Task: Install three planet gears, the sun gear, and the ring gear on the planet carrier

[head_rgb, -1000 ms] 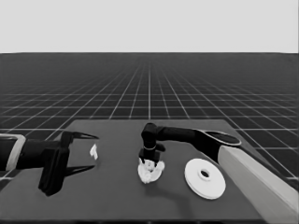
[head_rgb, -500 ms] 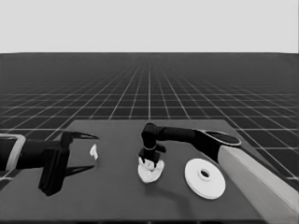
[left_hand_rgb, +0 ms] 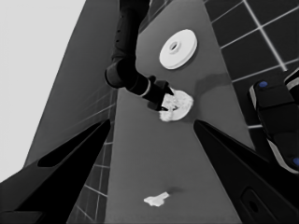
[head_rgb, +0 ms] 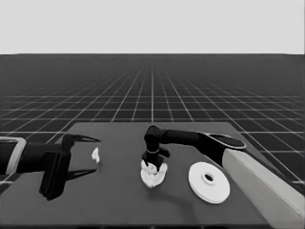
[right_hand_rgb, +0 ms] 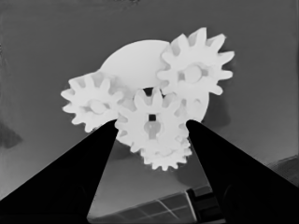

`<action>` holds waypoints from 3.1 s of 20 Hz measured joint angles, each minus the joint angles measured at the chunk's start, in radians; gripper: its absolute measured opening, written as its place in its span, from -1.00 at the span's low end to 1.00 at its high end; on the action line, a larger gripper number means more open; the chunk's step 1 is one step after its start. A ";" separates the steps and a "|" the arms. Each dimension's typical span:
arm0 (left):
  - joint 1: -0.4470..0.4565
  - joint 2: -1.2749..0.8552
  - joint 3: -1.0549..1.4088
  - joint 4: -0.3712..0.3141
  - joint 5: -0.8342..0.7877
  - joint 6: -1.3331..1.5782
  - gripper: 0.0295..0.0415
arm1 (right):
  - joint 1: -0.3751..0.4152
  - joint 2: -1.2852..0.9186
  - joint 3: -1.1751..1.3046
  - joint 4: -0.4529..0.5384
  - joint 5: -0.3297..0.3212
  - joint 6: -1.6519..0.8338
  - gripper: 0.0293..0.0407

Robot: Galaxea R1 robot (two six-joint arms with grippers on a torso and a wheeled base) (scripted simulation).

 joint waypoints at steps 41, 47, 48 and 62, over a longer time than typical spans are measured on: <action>0.000 0.000 0.000 0.000 0.000 0.000 0.49 | 0.000 0.000 0.000 0.000 0.000 0.429 -0.71; 0.000 0.000 0.000 0.000 0.000 0.000 0.49 | 0.000 0.000 0.000 0.000 0.000 0.492 -0.71; 0.000 0.000 0.000 0.000 0.000 0.000 0.49 | 0.000 0.000 0.000 0.000 0.000 0.503 -0.71; 0.000 0.000 0.000 0.000 0.000 0.000 0.49 | 0.087 -0.012 0.057 0.071 -0.036 -0.102 0.72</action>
